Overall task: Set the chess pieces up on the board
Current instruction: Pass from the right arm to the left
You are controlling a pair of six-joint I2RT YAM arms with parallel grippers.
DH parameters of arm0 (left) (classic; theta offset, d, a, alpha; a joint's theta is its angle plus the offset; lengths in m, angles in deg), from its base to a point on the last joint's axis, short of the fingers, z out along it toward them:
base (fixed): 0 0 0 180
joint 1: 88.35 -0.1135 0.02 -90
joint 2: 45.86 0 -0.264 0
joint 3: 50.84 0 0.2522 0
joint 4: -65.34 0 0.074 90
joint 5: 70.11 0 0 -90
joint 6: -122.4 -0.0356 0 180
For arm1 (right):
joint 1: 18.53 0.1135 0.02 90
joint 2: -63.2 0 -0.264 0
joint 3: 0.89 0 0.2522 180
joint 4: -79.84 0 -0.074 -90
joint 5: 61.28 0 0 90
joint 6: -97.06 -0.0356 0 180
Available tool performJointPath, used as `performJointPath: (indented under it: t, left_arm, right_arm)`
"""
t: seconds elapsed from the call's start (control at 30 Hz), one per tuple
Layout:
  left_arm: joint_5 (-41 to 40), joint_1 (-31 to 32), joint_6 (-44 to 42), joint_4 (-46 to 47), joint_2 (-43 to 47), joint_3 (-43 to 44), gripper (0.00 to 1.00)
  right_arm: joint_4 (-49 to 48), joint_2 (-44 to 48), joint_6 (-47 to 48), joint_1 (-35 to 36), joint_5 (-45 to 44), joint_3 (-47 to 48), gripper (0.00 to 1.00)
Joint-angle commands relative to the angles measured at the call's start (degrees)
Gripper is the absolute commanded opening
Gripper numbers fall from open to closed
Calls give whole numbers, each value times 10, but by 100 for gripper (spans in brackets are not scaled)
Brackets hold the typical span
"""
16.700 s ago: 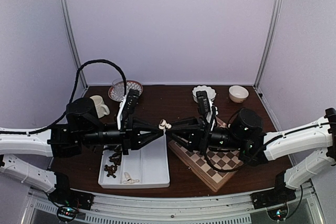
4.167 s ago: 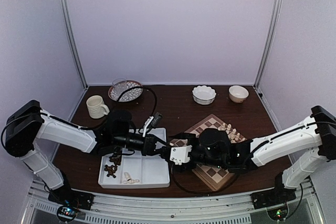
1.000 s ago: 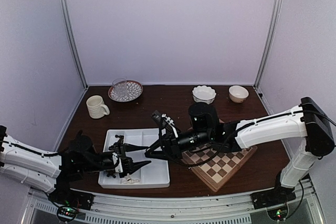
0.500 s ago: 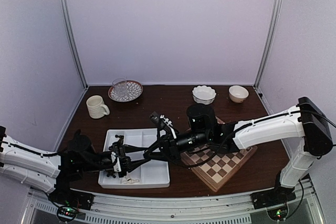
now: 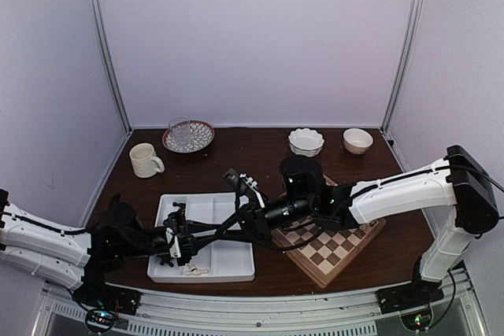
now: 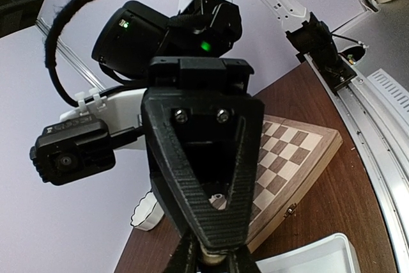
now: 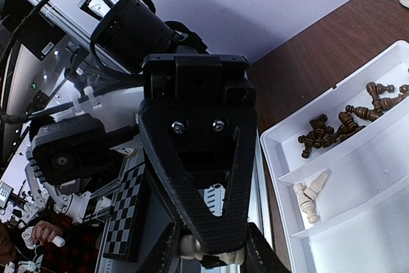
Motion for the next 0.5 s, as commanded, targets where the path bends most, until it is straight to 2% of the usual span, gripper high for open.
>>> performJointPath:
  t: [0.0, 0.1, 0.27, 0.47]
  left_arm:
    - [-2, 3, 22, 0, 4, 23, 0]
    - [-8, 3, 30, -29, 4, 38, 0]
    - [-10, 3, 39, -23, -17, 42, 0]
    - [-18, 3, 66, -15, -63, 58, 0]
  right_arm:
    - [-45, 1, 15, 5, 3, 6, 40]
    - [-42, 15, 32, 4, -5, -4, 64]
    - [-25, 64, 62, -7, -58, -33, 99]
    - [28, 146, 90, -51, -134, -75, 100]
